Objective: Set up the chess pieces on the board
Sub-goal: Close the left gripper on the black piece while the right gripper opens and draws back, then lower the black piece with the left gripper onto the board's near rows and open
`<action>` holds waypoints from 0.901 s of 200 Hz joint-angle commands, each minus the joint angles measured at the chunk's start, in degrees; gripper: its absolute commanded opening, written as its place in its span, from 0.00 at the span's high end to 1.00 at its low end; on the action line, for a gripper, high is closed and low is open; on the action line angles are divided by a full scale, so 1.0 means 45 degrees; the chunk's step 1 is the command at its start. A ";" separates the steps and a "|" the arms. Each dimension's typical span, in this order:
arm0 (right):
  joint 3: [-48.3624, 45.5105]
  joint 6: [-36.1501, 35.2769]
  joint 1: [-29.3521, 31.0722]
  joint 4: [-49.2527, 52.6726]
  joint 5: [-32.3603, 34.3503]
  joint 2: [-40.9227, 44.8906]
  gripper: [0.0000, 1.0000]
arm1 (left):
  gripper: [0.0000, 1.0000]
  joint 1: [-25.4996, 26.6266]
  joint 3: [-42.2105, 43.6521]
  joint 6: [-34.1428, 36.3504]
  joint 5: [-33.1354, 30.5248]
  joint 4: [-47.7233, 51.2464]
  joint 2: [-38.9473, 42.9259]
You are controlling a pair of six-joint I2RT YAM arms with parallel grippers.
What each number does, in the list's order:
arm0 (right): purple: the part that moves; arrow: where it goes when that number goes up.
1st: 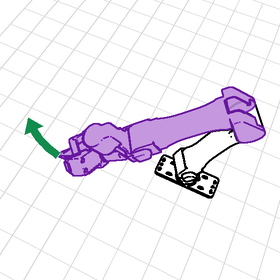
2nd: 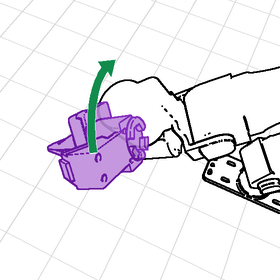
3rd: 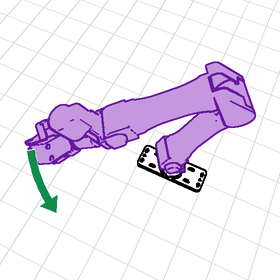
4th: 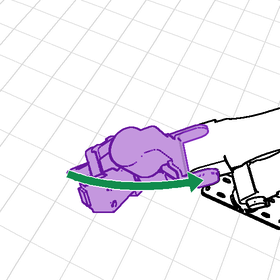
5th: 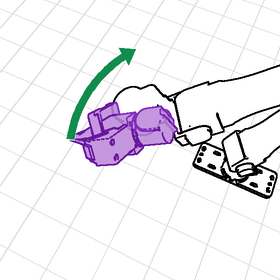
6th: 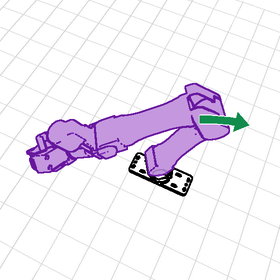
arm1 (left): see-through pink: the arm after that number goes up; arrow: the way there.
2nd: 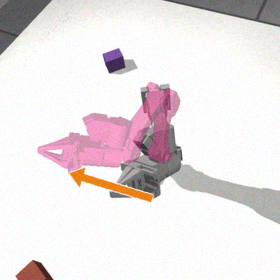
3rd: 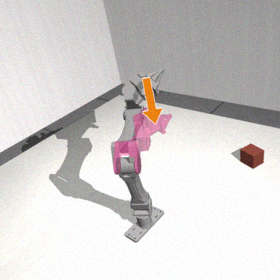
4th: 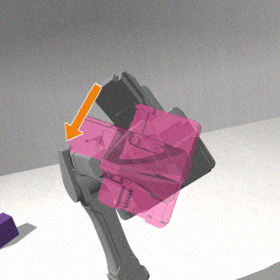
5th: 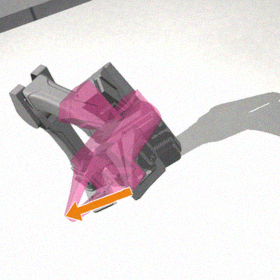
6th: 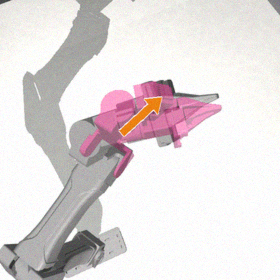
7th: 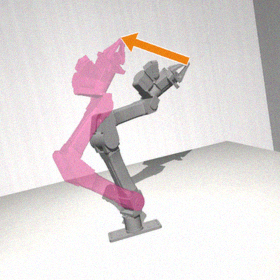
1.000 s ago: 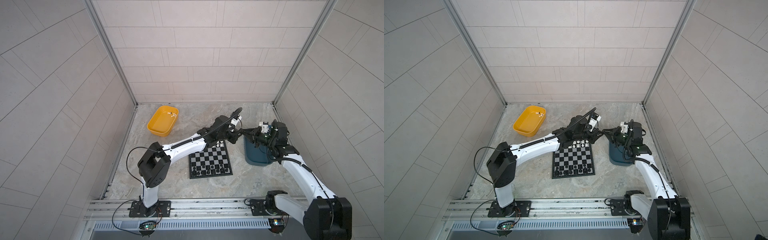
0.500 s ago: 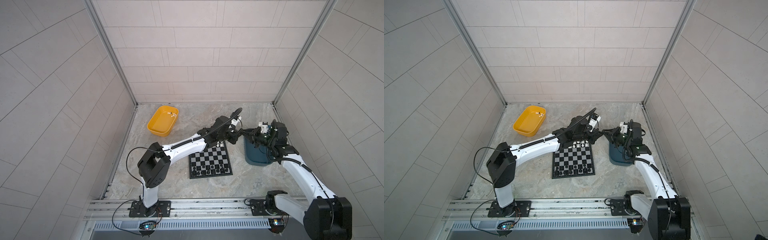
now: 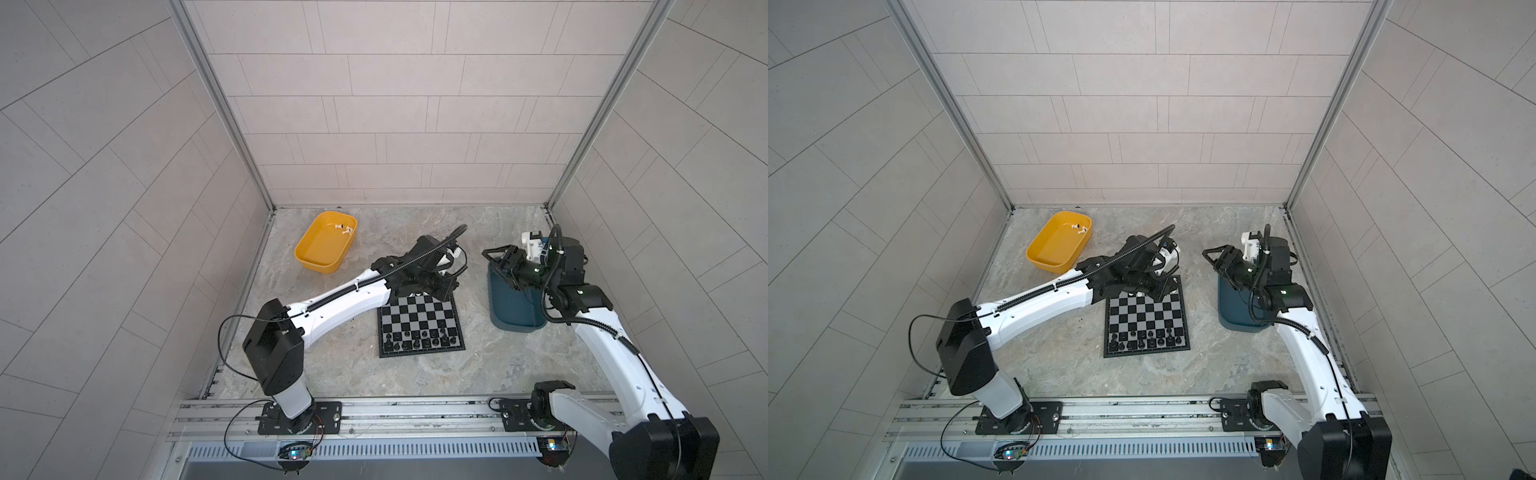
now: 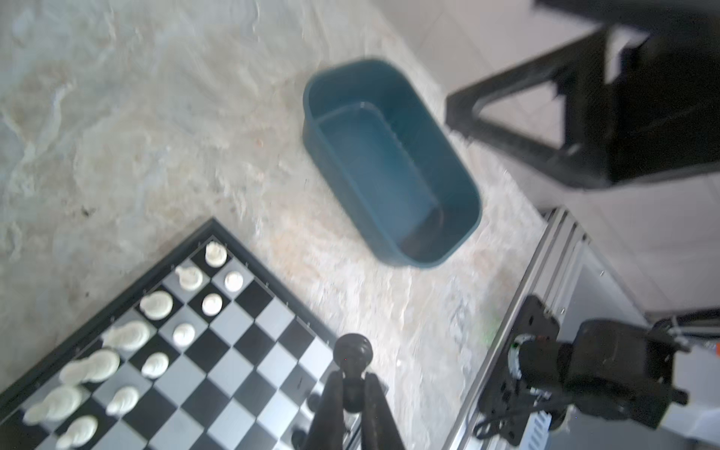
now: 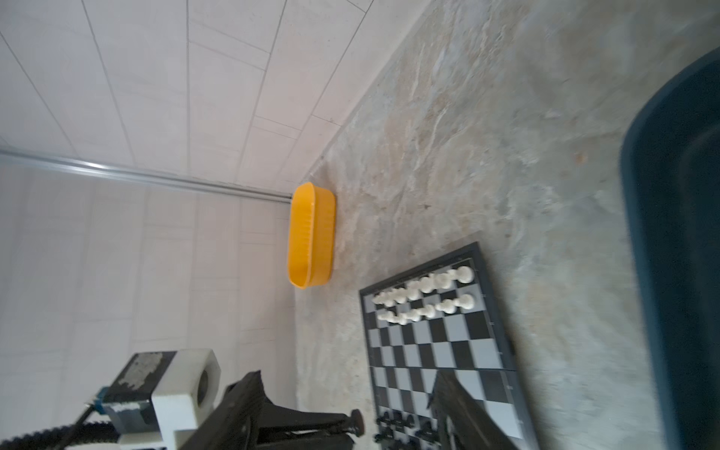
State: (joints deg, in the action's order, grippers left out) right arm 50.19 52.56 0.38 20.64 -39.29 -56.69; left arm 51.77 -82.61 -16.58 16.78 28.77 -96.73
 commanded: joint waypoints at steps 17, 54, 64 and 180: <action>0.0267 -0.3676 0.0061 0.4054 0.3079 0.0943 0.17 | 1.00 0.0976 -0.2340 0.1863 -0.0656 0.5529 -0.1902; 0.0706 -0.4745 0.0169 0.5447 0.4612 0.1745 0.06 | 1.00 0.1572 -0.5683 0.2431 -0.0966 0.8000 -0.4971; 0.0725 -0.4902 0.0206 0.5562 0.4863 0.1899 0.04 | 1.00 0.1771 -0.6287 0.2415 -0.1220 0.8329 -0.5645; 0.0777 -0.5312 0.0498 0.5829 0.5550 0.2414 0.01 | 1.00 0.2012 -0.8118 0.2139 -0.1686 0.9326 -0.8162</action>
State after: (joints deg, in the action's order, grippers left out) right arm 52.58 29.76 2.26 45.89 -15.70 -46.50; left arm 60.51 -117.12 -7.46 10.20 68.55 -131.48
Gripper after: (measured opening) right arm 0.992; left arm 0.106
